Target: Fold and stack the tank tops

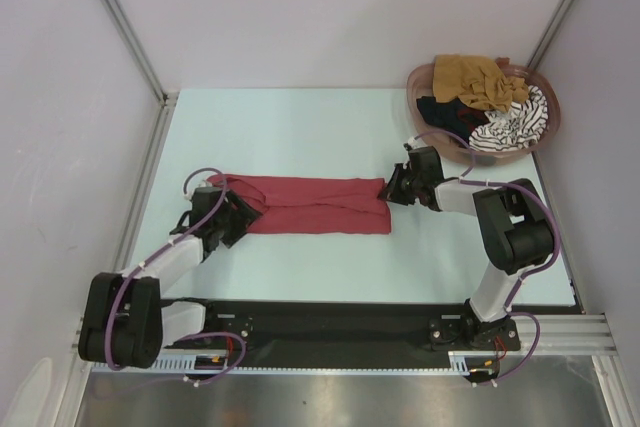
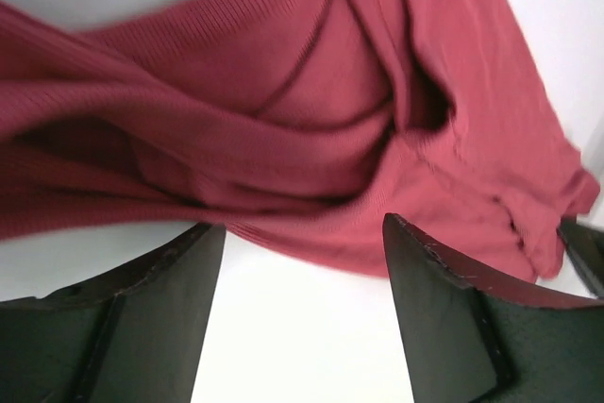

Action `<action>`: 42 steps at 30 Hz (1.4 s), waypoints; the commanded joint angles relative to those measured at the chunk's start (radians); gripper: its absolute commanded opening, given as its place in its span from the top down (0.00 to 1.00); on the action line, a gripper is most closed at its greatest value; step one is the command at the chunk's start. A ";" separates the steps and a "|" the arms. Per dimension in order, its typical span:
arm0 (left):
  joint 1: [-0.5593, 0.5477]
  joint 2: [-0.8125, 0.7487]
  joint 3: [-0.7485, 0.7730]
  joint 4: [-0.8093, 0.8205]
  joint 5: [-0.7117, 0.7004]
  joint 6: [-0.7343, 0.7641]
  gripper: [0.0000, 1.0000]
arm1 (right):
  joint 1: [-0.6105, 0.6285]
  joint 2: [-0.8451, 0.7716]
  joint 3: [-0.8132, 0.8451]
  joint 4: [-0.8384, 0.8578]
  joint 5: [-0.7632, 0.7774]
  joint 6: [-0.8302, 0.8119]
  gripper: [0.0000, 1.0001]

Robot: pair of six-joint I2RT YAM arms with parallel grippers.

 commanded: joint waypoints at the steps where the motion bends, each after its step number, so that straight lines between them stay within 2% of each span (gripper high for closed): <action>1: 0.076 0.058 0.032 0.035 -0.014 0.043 0.27 | 0.009 0.022 0.008 -0.030 0.002 -0.005 1.00; 8: 0.145 0.154 0.106 0.032 -0.043 0.133 0.30 | 0.012 0.010 -0.023 -0.036 0.021 0.022 1.00; 13: 0.148 0.288 0.186 0.049 -0.041 0.153 0.32 | 0.037 -0.007 -0.115 0.013 0.006 0.138 1.00; 18: 0.150 0.423 0.268 0.090 -0.014 0.143 0.32 | 0.124 -0.100 -0.225 0.045 0.097 0.218 1.00; 20: 0.148 0.463 0.299 0.095 0.005 0.140 0.32 | 0.158 -0.157 -0.250 0.016 0.148 0.243 1.00; 25: 0.140 0.609 0.462 0.074 0.055 0.172 0.39 | 0.302 -0.277 -0.270 -0.105 0.252 0.292 1.00; 26: 0.136 0.626 0.494 0.021 0.043 0.186 0.40 | 0.326 -0.289 -0.288 -0.105 0.279 0.300 1.00; 30: 0.041 0.694 0.658 -0.055 0.006 0.215 0.40 | 0.504 -0.279 -0.298 -0.093 0.284 0.350 1.00; 38: -0.091 0.871 0.889 -0.051 0.104 0.164 0.39 | 0.773 -0.119 -0.181 -0.050 0.281 0.432 1.00; 41: -0.148 0.959 0.997 -0.104 0.114 0.163 0.39 | 0.808 -0.050 -0.107 -0.050 0.267 0.426 0.91; 42: -0.171 0.977 1.069 -0.122 0.109 0.166 0.39 | 0.808 -0.035 -0.094 -0.044 0.262 0.423 0.81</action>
